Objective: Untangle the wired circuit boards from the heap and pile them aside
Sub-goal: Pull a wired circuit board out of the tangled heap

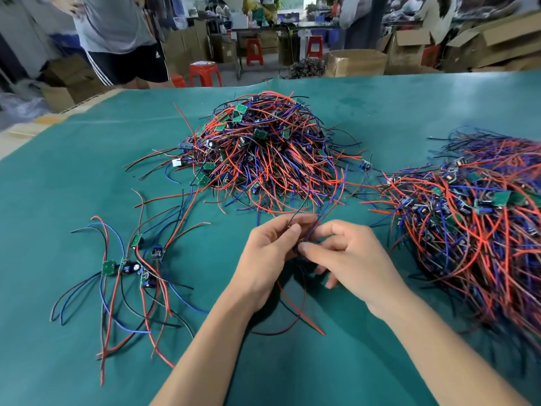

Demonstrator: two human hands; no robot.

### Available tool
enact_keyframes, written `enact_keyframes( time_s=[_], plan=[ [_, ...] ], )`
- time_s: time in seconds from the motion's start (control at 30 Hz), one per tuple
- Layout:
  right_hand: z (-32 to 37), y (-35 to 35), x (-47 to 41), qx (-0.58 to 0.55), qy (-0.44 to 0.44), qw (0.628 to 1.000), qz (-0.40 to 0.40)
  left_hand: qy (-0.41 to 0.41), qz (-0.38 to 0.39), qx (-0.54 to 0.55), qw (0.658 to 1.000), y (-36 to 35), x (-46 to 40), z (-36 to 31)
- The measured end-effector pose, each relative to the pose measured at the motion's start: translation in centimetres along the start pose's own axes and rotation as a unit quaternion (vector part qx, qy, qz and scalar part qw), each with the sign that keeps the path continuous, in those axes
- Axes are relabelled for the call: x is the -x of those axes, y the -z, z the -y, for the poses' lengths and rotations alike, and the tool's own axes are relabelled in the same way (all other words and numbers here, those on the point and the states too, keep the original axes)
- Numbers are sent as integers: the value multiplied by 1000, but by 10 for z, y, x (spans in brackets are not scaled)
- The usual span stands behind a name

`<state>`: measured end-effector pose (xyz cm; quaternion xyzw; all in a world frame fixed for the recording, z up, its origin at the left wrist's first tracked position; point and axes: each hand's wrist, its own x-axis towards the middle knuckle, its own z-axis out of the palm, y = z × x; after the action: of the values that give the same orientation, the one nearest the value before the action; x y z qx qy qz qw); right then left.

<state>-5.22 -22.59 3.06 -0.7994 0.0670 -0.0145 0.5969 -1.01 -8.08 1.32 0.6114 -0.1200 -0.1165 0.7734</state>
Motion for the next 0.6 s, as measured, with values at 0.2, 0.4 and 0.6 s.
enact_keyframes(
  time_s=[0.2, 0.4, 0.6],
  plan=[
    [1, -5, 1, -42, 1, 999, 5, 6, 39, 6, 999, 0, 2, -2],
    [4, -10, 2, -131, 18, 991, 11, -7, 67, -9, 998, -1, 4, -4],
    [7, -8, -1, -254, -10, 967, -32, -2, 63, 2, 998, -1, 3, -5]
  ],
)
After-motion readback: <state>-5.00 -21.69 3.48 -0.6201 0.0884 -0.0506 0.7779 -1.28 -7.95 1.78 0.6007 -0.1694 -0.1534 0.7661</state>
